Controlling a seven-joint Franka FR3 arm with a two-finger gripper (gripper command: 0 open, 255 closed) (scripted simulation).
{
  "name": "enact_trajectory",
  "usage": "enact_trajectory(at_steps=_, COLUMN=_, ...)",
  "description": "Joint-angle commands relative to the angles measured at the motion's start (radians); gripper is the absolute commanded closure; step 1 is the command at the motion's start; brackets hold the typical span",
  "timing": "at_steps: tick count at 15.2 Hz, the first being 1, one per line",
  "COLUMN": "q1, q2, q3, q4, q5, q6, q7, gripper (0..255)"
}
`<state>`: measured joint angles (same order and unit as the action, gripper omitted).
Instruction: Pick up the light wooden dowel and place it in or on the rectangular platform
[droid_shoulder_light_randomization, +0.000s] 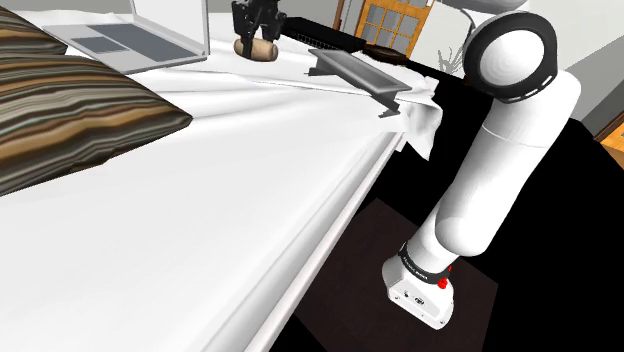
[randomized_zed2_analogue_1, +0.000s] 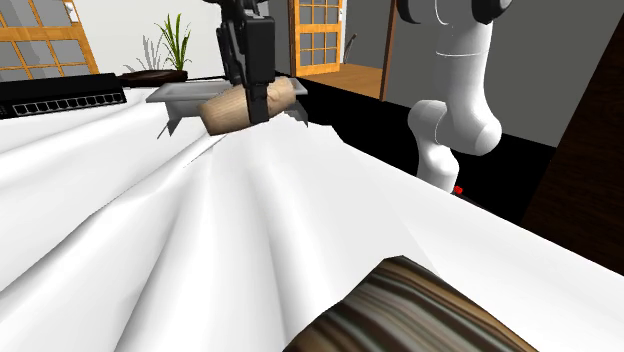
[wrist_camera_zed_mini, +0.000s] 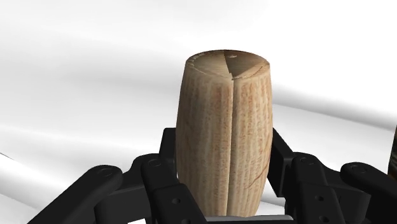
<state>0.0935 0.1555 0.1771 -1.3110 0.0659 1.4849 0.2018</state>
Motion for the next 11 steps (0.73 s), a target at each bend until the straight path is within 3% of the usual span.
enact_trajectory(at_steps=1, q1=0.002, q2=0.018, q3=0.001, q4=0.057, q5=-0.003, q6=-0.039, q7=0.005, gripper=255)
enact_trajectory(at_steps=7, q1=0.011, q2=0.075, q3=0.004, q4=0.220, q5=-0.013, q6=-0.145, q7=0.018, gripper=255)
enact_trajectory(at_steps=11, q1=-0.056, q2=0.003, q3=-0.033, q4=0.123, q5=0.007, q6=-0.127, q7=-0.079, gripper=255)
